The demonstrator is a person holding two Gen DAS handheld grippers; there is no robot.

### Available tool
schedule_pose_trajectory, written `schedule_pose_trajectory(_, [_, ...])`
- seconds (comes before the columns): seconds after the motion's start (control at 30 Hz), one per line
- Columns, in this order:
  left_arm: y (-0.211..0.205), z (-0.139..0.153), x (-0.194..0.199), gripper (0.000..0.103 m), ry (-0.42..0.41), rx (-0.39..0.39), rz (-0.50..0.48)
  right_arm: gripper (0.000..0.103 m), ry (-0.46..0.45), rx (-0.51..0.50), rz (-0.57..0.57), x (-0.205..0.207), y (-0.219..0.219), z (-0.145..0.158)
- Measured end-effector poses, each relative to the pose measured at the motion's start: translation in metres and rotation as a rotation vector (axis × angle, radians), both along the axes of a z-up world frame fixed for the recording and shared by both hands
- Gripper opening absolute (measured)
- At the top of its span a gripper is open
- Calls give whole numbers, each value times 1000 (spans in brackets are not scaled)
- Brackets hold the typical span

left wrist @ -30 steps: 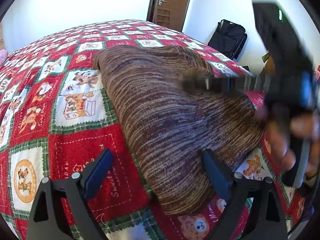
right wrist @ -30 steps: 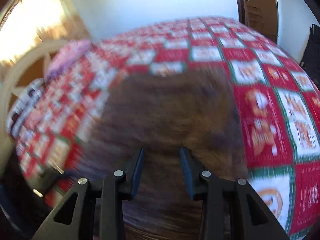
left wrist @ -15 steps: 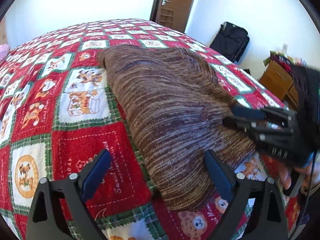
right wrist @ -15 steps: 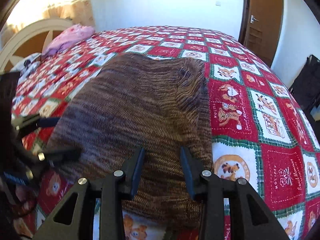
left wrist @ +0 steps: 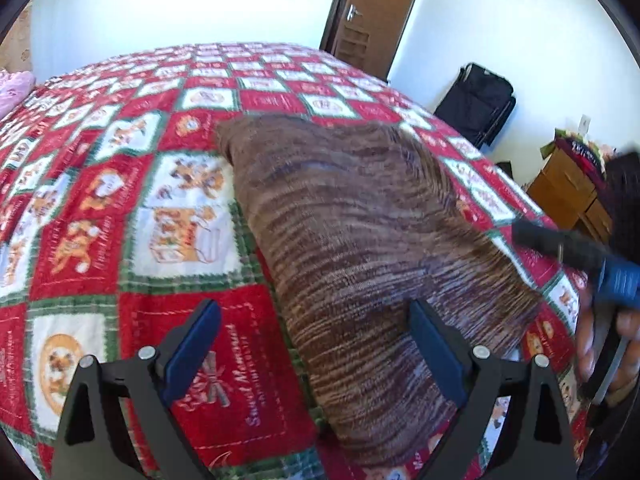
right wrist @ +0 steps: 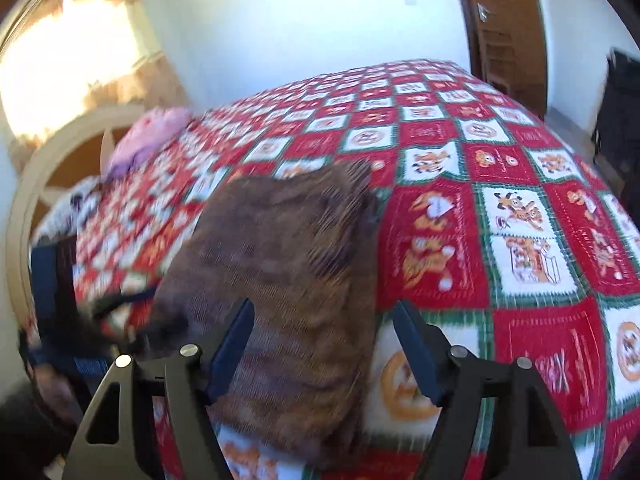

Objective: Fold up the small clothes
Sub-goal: 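Press the folded sweater bundle with the right tool while the left tool moves to its edge, then grasp the sweater bundle edge with the right tool while the left tool grasps it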

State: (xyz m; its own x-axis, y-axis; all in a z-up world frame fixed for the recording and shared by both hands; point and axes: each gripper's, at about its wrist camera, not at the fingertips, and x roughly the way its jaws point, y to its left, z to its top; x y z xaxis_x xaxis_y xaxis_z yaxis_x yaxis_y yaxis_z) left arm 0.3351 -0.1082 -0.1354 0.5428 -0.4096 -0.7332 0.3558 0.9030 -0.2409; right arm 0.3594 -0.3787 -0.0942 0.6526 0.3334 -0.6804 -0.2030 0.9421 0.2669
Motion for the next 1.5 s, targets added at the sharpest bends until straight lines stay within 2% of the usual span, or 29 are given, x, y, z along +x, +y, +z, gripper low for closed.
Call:
schedule_pose_trajectory(0.13, [-3, -6, 2, 97, 12, 14, -9, 73, 41, 37, -26, 41, -8, -10])
schedule_pose_trajectory(0.33, [-6, -9, 1, 98, 0, 31, -14, 73, 112, 166, -12, 94, -14, -33])
schedule_pose_trajectory(0.5, [-11, -11, 4, 101, 2, 52, -29, 71, 132, 225, 3, 118, -19, -44])
schedule_pose_trajectory(0.67, [-12, -12, 8, 101, 11, 45, -40, 55, 154, 274, 65, 132, -10, -49])
schedule_pose_trajectory(0.83, [-13, -13, 12, 102, 16, 38, -52, 55, 172, 297, 113, 141, 1, -56])
schedule_pose_trajectory(0.97, [-11, -13, 11, 101, 16, 24, -61, 43, 178, 326, 94, 141, -4, -60])
schedule_pose_trajectory(1.03, [-11, -11, 6, 94, 4, 1, -86, 35, 178, 323, 95, 137, 2, -57])
schedule_pose_trajectory(1.1, [-12, -10, 2, 77, -7, 2, -101, 33, 167, 310, 96, 133, 10, -53])
schedule_pose_trajectory(1.17, [-15, -8, -2, 70, -25, 16, -108, 32, 155, 295, 88, 131, 13, -51])
schedule_pose_trajectory(1.23, [-14, -6, -4, 58, -40, 23, -98, 31, 146, 298, 74, 129, 13, -48])
schedule_pose_trajectory(1.3, [-10, -2, -7, 41, -51, 12, -94, 29, 138, 311, 66, 125, 13, -43])
schedule_pose_trajectory(1.4, [-7, 6, -14, 32, -74, 32, -102, 28, 117, 320, 73, 115, 15, -32])
schedule_pose_trajectory(1.5, [-2, 14, -24, 31, -93, 43, -114, 28, 104, 323, 86, 103, 20, -20])
